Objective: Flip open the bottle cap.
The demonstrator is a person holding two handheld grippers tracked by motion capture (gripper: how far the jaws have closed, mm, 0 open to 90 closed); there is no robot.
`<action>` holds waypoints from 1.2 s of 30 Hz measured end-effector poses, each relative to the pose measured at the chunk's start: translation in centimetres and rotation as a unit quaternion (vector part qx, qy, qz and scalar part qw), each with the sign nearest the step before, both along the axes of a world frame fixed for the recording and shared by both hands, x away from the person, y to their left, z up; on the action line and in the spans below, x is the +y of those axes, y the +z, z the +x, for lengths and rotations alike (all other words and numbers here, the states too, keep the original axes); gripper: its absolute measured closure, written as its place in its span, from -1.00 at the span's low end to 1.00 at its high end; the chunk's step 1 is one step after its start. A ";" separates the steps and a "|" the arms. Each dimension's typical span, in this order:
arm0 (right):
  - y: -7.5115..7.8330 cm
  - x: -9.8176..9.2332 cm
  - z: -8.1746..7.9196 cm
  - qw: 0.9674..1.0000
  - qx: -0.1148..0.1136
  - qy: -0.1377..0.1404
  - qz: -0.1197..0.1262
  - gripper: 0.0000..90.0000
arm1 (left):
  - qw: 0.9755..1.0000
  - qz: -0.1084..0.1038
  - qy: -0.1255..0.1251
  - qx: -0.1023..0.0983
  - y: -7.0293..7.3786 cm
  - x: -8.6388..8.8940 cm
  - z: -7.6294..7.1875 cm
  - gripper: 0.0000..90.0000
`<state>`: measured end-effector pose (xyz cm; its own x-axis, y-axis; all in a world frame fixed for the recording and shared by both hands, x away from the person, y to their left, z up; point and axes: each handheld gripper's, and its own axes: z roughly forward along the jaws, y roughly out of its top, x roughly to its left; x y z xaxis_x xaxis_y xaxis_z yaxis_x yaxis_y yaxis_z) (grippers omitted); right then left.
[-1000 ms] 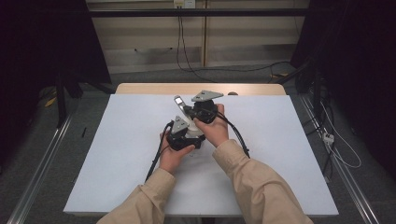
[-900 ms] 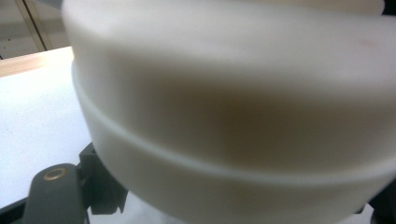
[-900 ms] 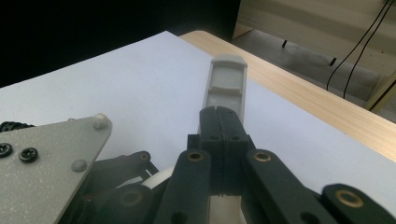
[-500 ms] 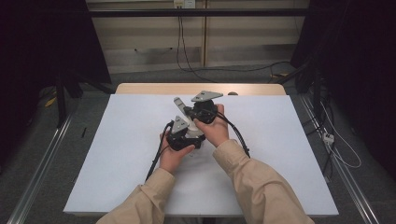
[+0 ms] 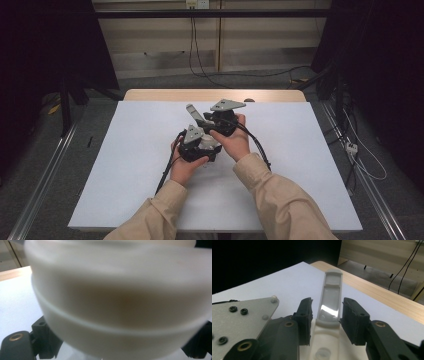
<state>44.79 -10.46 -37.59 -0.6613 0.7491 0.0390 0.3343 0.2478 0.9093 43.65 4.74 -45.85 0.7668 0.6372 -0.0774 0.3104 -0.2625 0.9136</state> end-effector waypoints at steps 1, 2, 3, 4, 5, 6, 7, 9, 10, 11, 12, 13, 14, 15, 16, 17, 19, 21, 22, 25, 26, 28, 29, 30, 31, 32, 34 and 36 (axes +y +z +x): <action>0.1 -0.2 -0.1 1.000 -0.001 -0.001 0.003 0.21 | 1.000 -0.002 -0.002 0.004 0.1 0.2 0.0 -0.79; 0.2 -0.4 -0.3 1.000 -0.001 -0.002 0.005 0.18 | 1.000 -0.002 -0.004 0.003 0.3 0.3 -0.1 -0.80; 0.3 -0.6 -0.4 1.000 -0.002 -0.003 0.007 0.14 | 1.000 -0.005 -0.003 0.001 0.4 0.5 -0.1 -0.81; 0.4 -0.8 -0.6 1.000 -0.003 -0.004 0.011 0.07 | 1.000 -0.009 -0.005 0.004 0.7 0.6 -0.2 -0.81; 0.5 -1.0 -0.9 1.000 -0.004 -0.005 0.017 0.00 | 1.000 -0.014 -0.009 0.006 0.9 0.8 -0.4 -0.82; 0.7 -1.2 -1.2 1.000 -0.005 -0.004 0.021 -0.05 | 1.000 -0.009 -0.012 0.006 1.1 0.9 -0.5 -0.84; 0.7 -1.4 -1.5 1.000 -0.005 -0.002 0.021 -0.13 | 1.000 -0.003 -0.012 0.007 1.3 1.0 -0.7 -0.86; 0.8 -1.7 -2.0 1.000 -0.005 0.003 0.018 -0.25 | 1.000 -0.002 -0.011 0.008 1.4 1.2 -1.1 -0.88; 0.8 -1.9 -2.3 1.000 -0.009 0.005 0.018 -0.28 | 1.000 0.000 -0.012 0.009 1.5 1.4 -1.2 -0.87; 0.8 -2.1 -2.6 1.000 -0.010 0.007 0.020 -0.33 | 1.000 -0.001 -0.011 0.013 1.5 1.6 -1.3 -0.87; 0.7 -2.3 -2.8 1.000 -0.010 0.010 0.023 -0.39 | 1.000 0.000 -0.011 0.015 1.4 1.8 -1.4 -0.87; 0.7 -2.5 -3.1 1.000 -0.009 0.011 0.025 -0.44 | 1.000 0.005 -0.010 0.014 1.4 1.9 -1.5 -0.88; 0.6 -2.7 -3.3 1.000 -0.009 0.009 0.026 -0.47 | 1.000 0.011 -0.007 0.011 1.4 2.1 -1.6 -0.88; 0.5 -2.9 -3.5 1.000 -0.009 0.010 0.027 -0.50 | 1.000 0.014 -0.006 0.009 1.4 2.3 -1.7 -0.88; 0.4 -3.1 -3.7 1.000 -0.006 0.010 0.028 -0.54 | 1.000 0.013 -0.006 0.011 1.5 2.5 -1.9 -0.88; 0.2 -3.3 -3.9 1.000 -0.005 0.009 0.026 -0.58 | 1.000 0.012 -0.008 0.014 1.5 2.7 -2.0 -0.88; -0.1 -3.9 -4.2 1.000 -0.003 0.005 0.024 -0.60 | 1.000 0.022 -0.008 0.013 1.7 2.9 -2.2 -0.89; -0.4 -4.4 -4.6 1.000 0.002 0.004 0.022 -0.66 | 1.000 0.022 -0.011 0.013 1.9 3.3 -2.5 -0.90; -0.7 -4.7 -4.8 1.000 0.002 0.002 0.020 -0.67 | 1.000 0.021 -0.012 0.015 1.9 3.5 -2.6 -0.89; -1.4 -5.7 -5.4 1.000 0.006 -0.005 0.016 -0.72 | 1.000 0.018 -0.012 0.020 1.8 4.1 -2.9 -0.88; -1.7 -6.0 -5.6 1.000 0.008 -0.007 0.017 -0.74 | 1.000 0.019 -0.013 0.020 1.8 4.3 -2.9 -0.88; -2.1 -6.7 -6.0 1.000 0.007 -0.015 0.014 -0.75 | 1.000 0.015 -0.014 0.020 1.9 4.7 -3.0 -0.88; -2.3 -7.0 -6.2 1.000 0.007 -0.018 0.015 -0.75 | 1.000 0.014 -0.013 0.020 1.9 4.8 -3.1 -0.88; -2.4 -7.3 -6.4 1.000 0.008 -0.019 0.016 -0.75 | 1.000 0.016 -0.014 0.019 2.0 5.0 -3.2 -0.88; -2.6 -7.6 -6.6 1.000 0.007 -0.022 0.011 -0.77 | 1.000 0.016 -0.014 0.019 2.0 5.1 -3.3 -0.87; -2.8 -8.0 -6.8 1.000 0.006 -0.026 0.006 -0.78 | 1.000 0.017 -0.016 0.019 2.1 5.2 -3.4 -0.87; -3.2 -8.6 -7.2 0.999 0.009 -0.029 0.011 -0.78 | 1.000 0.019 -0.016 0.017 2.2 5.4 -3.6 -0.87; -3.5 -9.2 -7.5 0.999 0.013 -0.033 0.012 -0.79 | 0.999 0.020 -0.017 0.018 2.2 5.8 -3.8 -0.86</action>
<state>37.24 -19.65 -41.13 -0.6085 0.7902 0.0730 0.3726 0.2033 0.9054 39.88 10.51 -43.64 0.7855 0.6136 -0.0799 0.3324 -0.3094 0.8909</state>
